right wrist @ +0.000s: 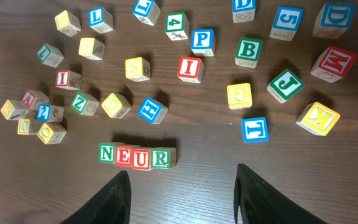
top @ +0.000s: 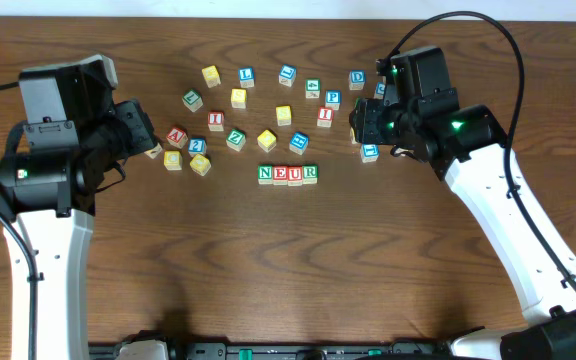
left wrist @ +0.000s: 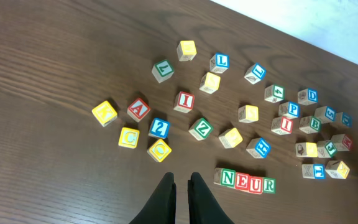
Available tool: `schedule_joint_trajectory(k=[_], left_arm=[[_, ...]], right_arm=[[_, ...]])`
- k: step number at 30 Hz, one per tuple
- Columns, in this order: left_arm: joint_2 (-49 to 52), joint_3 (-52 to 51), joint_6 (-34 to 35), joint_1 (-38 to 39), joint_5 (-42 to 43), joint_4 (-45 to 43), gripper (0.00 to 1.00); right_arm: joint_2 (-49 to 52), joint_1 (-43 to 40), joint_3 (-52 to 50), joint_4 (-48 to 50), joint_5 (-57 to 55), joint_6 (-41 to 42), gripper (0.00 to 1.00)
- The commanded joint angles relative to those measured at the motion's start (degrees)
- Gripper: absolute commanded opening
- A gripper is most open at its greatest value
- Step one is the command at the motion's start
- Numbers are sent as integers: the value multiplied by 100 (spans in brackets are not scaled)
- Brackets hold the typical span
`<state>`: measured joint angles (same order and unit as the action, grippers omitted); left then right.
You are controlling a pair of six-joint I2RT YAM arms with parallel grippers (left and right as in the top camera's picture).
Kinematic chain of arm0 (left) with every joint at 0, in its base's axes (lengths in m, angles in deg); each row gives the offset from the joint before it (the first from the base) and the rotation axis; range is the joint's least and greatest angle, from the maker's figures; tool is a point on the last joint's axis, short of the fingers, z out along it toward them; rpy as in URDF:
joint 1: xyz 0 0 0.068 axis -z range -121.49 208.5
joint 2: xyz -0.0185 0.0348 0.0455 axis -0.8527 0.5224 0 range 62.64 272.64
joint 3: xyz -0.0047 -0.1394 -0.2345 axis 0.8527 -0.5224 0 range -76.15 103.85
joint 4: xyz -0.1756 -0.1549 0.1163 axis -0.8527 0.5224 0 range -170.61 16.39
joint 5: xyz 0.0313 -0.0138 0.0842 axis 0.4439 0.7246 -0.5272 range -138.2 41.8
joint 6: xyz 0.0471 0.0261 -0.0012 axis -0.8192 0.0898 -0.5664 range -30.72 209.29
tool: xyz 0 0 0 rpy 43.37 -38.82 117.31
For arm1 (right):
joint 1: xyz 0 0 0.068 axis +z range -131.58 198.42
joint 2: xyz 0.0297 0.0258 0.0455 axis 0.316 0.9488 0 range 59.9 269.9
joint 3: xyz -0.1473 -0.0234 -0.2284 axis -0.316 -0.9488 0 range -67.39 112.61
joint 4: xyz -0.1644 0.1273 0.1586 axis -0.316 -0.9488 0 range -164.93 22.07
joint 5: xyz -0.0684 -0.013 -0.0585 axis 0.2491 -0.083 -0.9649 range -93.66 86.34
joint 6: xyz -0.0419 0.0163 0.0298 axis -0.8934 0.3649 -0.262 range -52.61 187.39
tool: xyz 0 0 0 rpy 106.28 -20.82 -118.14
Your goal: Spell out NEURIPS
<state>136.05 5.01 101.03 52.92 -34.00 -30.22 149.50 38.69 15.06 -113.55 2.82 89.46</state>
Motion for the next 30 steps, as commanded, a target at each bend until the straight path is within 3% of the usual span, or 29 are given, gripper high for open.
schedule_joint_trajectory(k=[1, 30], left_arm=[[46, 81, -79, -24, -74, 13, 9], [310, 66, -79, -7, -72, 103, 9]], right_arm=[[44, 9, 70, 0, 39, -44, 49], [181, 9, 70, -7, 358, 17, 50]])
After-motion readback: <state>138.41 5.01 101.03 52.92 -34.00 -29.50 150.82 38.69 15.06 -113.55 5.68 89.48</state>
